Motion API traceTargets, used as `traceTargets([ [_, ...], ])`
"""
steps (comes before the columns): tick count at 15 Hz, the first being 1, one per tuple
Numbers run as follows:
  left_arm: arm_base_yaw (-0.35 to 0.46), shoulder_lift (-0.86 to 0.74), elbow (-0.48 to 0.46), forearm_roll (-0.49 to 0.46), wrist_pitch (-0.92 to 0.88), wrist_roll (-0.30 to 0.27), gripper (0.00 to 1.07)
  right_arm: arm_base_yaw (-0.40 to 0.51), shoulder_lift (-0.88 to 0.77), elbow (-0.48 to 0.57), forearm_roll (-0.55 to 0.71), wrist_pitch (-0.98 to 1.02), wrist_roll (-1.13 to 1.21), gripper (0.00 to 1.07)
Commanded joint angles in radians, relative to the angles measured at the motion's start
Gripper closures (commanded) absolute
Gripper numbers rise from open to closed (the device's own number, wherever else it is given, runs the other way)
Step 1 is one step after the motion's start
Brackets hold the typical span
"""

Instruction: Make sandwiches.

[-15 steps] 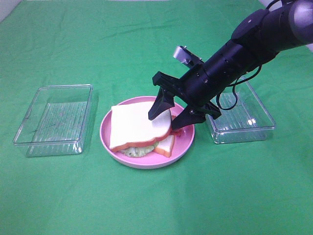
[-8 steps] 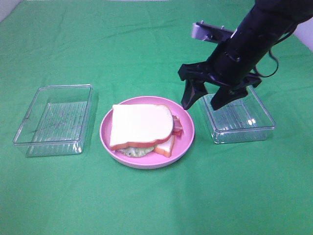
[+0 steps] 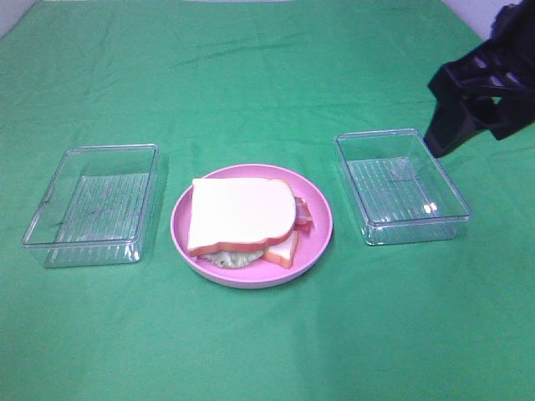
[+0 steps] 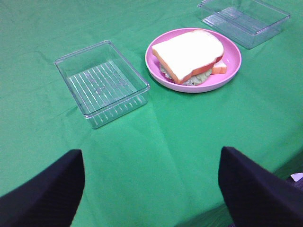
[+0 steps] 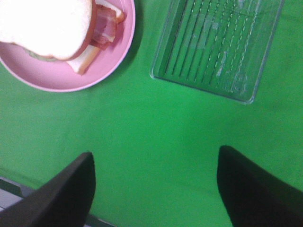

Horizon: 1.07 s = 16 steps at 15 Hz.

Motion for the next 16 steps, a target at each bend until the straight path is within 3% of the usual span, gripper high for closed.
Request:
traceTargets([
  [1, 0.001, -0.008, 0.004, 0.002, -0.007, -0.001, 0.32, -0.003, -0.179, 0.147, -0.012, 0.014, 0.009, 0.39],
  [2, 0.001, -0.008, 0.004, 0.002, -0.007, -0.001, 0.32, -0.003, -0.225, 0.186, -0.012, 0.02, 0.007, 0.39],
  [3, 0.001, -0.007, 0.004, 0.002, -0.007, -0.001, 0.32, -0.003, -0.407, 0.325, -0.025, 0.076, -0.004, 0.39],
  [6, 0.001, -0.007, 0.004, 0.002, -0.007, -0.001, 0.32, -0.003, -0.677, 0.489, -0.045, 0.151, -0.013, 0.39],
  [8, 0.001, -0.007, 0.004, 0.002, -0.007, -0.001, 0.32, -0.003, -0.729, 0.518, -0.046, 0.162, -0.019, 0.39],
  [9, 0.001, -0.007, 0.004, -0.001, -0.007, 0.001, 0.32, -0.003, -0.963, 0.549, -0.046, 0.151, -0.021, 0.39],
  [11, 0.001, -0.007, 0.004, -0.001, -0.007, 0.001, 0.32, -0.003, -1.11, 0.549, -0.047, 0.138, -0.053, 0.39],
  [16, 0.001, -0.007, 0.004, -0.001, -0.007, 0.001, 0.32, -0.003, -1.271, 0.595, 0.019, 0.044, -0.098, 0.39],
])
